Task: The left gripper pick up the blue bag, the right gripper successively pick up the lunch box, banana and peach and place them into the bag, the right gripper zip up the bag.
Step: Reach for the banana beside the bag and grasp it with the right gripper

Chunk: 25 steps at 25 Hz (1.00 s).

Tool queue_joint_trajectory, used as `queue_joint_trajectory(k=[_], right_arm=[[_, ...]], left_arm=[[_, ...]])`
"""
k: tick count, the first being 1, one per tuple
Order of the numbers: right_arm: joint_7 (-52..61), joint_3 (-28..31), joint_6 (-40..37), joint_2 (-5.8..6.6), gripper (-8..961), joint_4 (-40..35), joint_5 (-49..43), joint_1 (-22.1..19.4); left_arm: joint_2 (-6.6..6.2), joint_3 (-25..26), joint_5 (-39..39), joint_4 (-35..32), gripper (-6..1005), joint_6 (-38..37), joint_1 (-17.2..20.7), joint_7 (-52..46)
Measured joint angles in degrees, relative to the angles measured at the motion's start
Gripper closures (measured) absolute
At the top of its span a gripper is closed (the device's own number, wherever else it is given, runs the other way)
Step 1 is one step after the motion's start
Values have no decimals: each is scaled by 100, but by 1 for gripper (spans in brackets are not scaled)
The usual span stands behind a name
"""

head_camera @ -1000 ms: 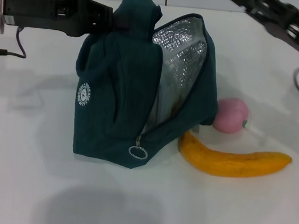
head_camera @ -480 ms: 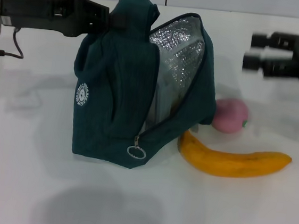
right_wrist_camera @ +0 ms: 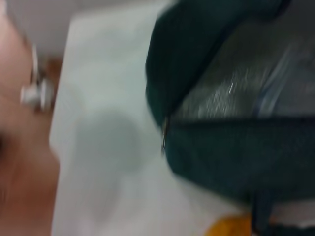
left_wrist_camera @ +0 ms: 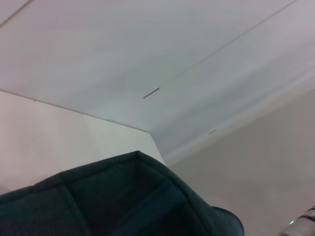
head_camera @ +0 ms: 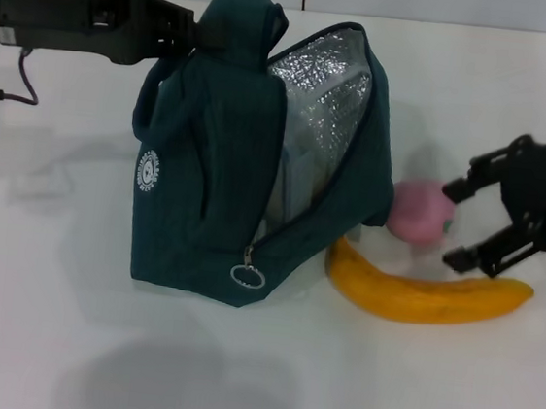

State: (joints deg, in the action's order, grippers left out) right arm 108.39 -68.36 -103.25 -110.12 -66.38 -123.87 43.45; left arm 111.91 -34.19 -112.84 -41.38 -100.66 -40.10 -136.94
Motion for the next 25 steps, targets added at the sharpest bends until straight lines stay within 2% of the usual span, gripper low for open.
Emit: queue_joint_trajectory(k=[3,6,12,25], right_arm=[[-21,-8,-121,-309,100,-150,-826,183],[-86,-127,-69,-494,101,-198,-1194,213],[-57,-732,501,-537,104,-108,-1277,77],[-60,-1348,1221,-581,110,372,-1229,-86]], left_arm=[[9,0,3,12,967,39,-2,0],[13,0,3,14,967,60,-2,0],[16,-5,6,17,967,66,-1,-1],[12,0,15,17,967,65,-1,-5]])
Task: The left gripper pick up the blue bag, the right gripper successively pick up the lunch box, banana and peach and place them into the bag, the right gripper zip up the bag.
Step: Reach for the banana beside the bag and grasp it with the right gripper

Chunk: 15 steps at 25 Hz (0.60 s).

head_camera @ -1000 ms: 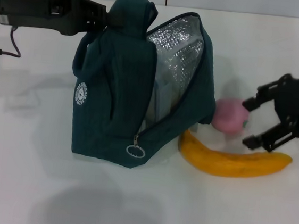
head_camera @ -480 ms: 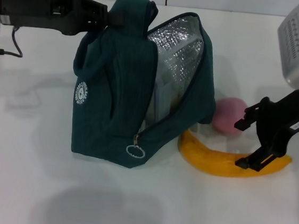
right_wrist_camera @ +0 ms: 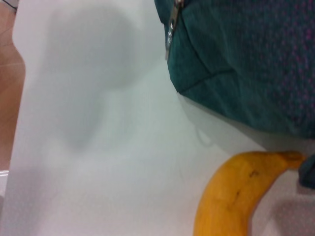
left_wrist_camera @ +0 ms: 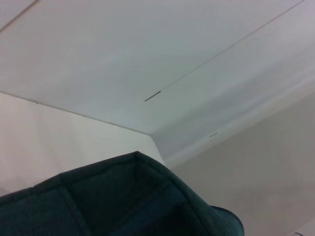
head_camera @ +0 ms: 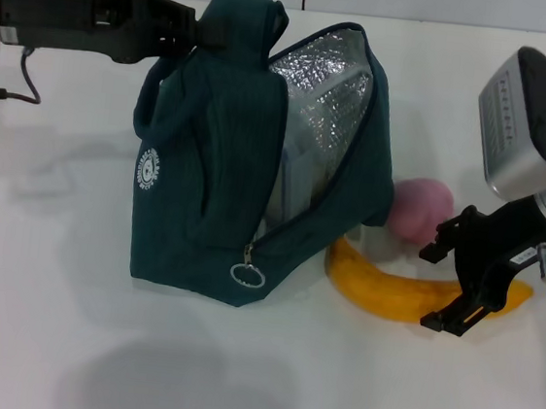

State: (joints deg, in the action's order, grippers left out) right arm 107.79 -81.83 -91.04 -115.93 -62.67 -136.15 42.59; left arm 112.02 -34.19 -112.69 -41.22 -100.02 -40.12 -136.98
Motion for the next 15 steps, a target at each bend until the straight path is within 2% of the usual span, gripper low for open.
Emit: queue_joint_trajectory(k=[12,15], right_arm=[[-15,-218,367,-8,115,270,37,-102],[-13,-232,435,-9,145,243,56,-131]], left_arm=[[10,0,2,0,967,0,5,2],[11,0,2,0,967,0,14,3]])
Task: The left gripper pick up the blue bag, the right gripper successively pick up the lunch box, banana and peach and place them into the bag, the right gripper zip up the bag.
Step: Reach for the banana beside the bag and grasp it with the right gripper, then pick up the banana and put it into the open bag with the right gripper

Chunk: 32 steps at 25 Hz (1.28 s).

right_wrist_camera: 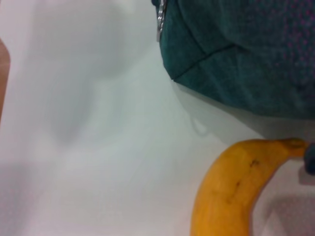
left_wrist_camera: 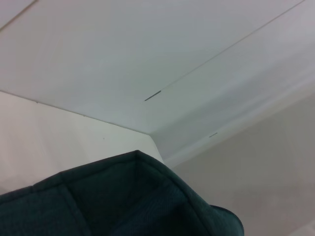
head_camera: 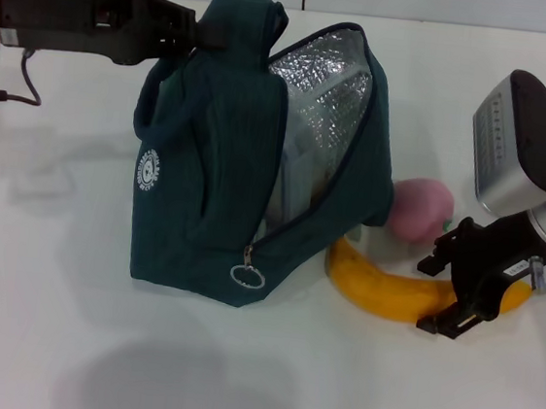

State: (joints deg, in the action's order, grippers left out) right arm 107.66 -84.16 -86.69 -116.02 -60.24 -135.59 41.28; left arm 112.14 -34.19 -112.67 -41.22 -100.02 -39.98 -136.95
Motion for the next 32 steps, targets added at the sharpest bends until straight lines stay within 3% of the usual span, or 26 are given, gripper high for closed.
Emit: queue_joint_trajectory(k=[5,11,13,18,25,32], right_arm=[[-31,-8,-26,16,196,-30,40,-29],[-33,-59,-128,21,448,-31,42,-17],[-34,-53,-213,25,483,-30,45,-7],[-144,104,-1062,60,533,-215,495,36],[-261,1246,-2708,70,525,-350,1691,56],[-416,2855,-3465,174,518,570,2627,134]], left_arm=[[-2,0,0,0,967,0,2,2],[-15,0,0,0,967,0,1,2],[-16,0,0,0,967,0,0,2],[-17,0,-1,0,967,0,-3,2],[-14,-1,-1,0,967,0,-29,-8],[4,-1,-1,0,966,0,-28,-7]])
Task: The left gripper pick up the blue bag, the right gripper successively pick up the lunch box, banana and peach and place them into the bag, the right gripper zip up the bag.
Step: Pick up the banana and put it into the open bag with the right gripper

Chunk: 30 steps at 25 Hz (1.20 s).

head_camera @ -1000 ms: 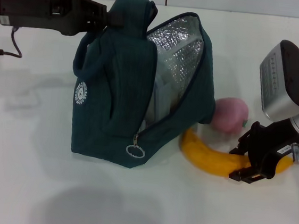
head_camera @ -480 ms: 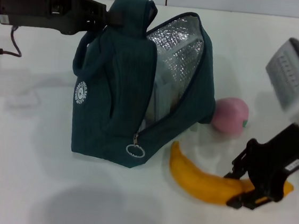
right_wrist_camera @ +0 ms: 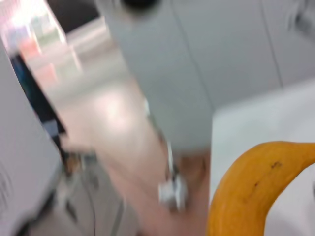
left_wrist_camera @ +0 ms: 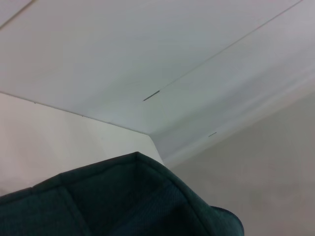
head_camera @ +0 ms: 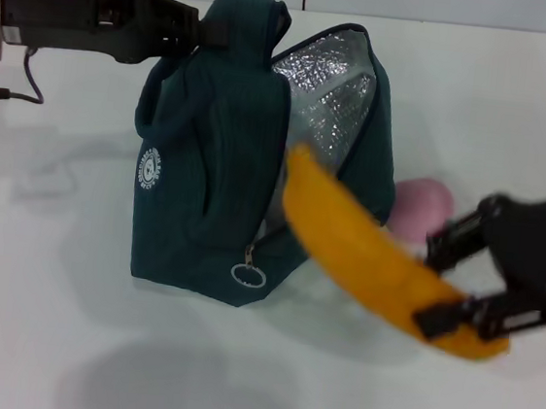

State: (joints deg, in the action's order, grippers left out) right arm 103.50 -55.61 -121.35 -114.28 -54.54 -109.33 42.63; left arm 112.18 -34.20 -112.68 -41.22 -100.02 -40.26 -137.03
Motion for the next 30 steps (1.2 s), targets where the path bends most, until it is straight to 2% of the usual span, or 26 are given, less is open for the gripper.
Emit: queue_joint_trajectory(k=[4,6,7,8,9,11,14,17,24,27,30], right_arm=[[-43,570,92,94,514,781,761,-39],[-59,758,274,92,511,1161,1058,-69],[-83,817,401,75,510,1297,1164,-91],[-172,854,664,-8,509,1456,1378,-159],[-172,854,664,-8,508,1456,1378,-159],[-270,843,892,-89,506,1547,1650,-231],[-576,708,1312,-155,503,2005,2318,-257],[-946,531,1707,-163,500,2539,2817,-207],[-1965,95,2509,-190,492,3673,3540,195],[-2439,-297,2724,-191,489,4148,3894,395],[-2719,-754,2924,-191,486,4319,4253,459]], left_arm=[[6,-21,0,0,966,0,7,-33],[6,-30,0,14,966,0,11,-50],[6,-31,0,35,966,0,13,-55],[6,-33,0,52,966,0,15,-57],[5,-34,0,70,966,0,17,-58],[1,-34,0,77,966,0,18,-59],[1,-29,0,78,966,0,15,-61],[6,-28,0,79,966,0,-7,-64],[6,-38,0,80,966,-7,-29,-70],[9,-44,0,110,966,-8,-77,-65],[11,-44,-14,210,966,-8,-173,-43]])
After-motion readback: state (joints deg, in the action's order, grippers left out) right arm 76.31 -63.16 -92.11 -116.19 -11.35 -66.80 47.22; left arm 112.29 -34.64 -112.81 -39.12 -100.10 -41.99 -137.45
